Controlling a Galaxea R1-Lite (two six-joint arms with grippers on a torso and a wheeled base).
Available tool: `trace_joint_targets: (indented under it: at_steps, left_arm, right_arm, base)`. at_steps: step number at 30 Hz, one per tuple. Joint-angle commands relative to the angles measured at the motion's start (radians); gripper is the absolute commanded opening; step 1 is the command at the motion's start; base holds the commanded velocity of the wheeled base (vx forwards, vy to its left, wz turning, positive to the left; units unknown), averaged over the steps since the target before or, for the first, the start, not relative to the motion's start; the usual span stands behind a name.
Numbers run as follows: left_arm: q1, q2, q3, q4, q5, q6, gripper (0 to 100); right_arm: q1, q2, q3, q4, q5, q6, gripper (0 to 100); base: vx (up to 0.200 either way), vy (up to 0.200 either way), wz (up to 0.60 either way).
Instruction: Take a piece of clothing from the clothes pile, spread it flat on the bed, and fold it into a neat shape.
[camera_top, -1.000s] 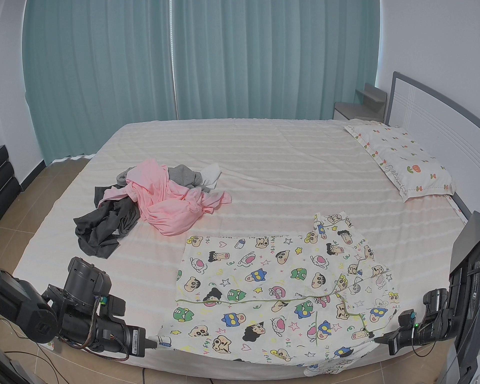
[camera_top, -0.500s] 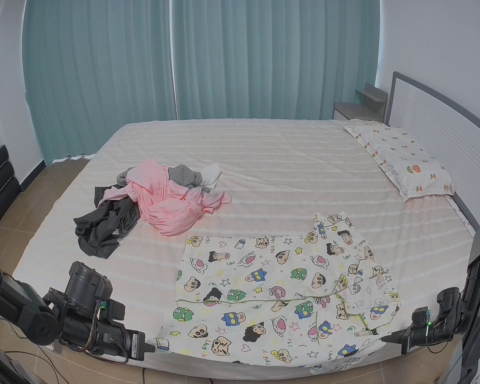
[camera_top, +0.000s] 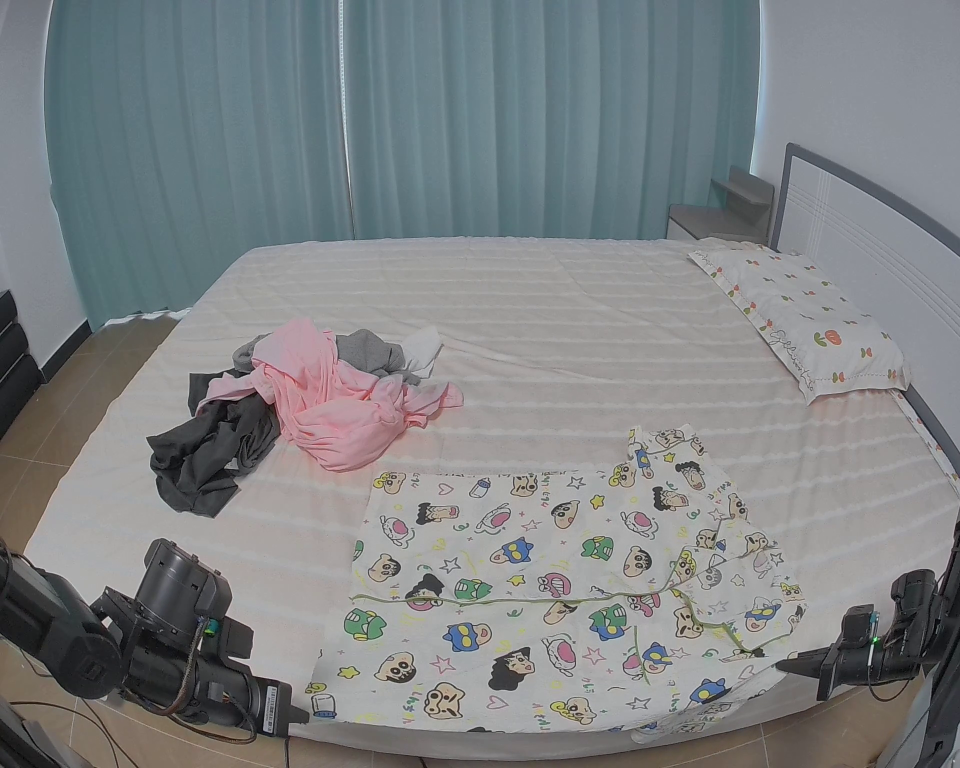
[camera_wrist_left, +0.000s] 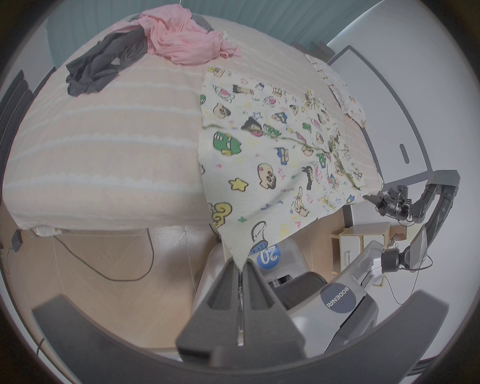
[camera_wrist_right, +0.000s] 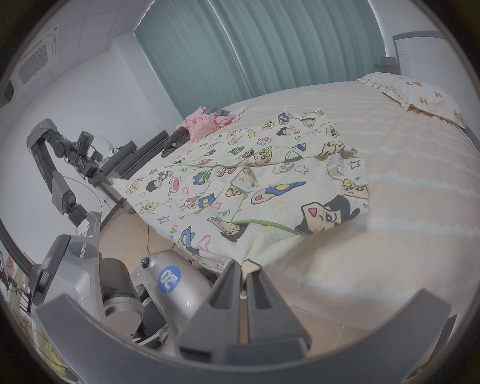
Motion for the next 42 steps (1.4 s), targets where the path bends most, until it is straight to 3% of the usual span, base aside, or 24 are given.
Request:
trace_joint_targets:
  at_steps: [1, 4, 13, 23, 34, 42]
  left_arm:
    - [0.0, -0.001, -0.055, 0.107, -0.006, 0.001, 0]
    - [0.0, 0.007, -0.095, 0.161, -0.009, 0.001, 0]
    - [-0.008, 0.086, -0.151, 0.146, -0.012, -0.011, 0]
    - [-0.006, 0.137, -0.202, 0.032, -0.003, -0.154, 0]
    - [0.012, 0.159, -0.236, -0.044, 0.005, -0.229, 0]
    - [0.026, 0.217, -0.236, -0.115, 0.057, -0.249, 0]
  right_arm:
    - [-0.009, -0.058, 0.018, -0.001, 0.018, 0.044, 0]
    - [-0.007, -0.061, 0.018, -0.001, 0.023, 0.047, 0]
    - [-0.006, -0.07, 0.018, -0.001, 0.028, 0.051, 0]
    - [0.028, -0.153, -0.004, -0.001, 0.014, 0.188, 0]
    - [0.04, -0.165, -0.053, -0.001, -0.028, 0.237, 0]
    - [0.063, -0.181, -0.096, 0.0, -0.029, 0.294, 0]
  base:
    - [0.0, 0.0, 0.0]
    - [0.0, 0.0, 0.0]
    - [0.0, 0.0, 0.0]
    - [0.0, 0.0, 0.0]
    - [0.0, 0.0, 0.0]
    - [0.0, 0.0, 0.0]
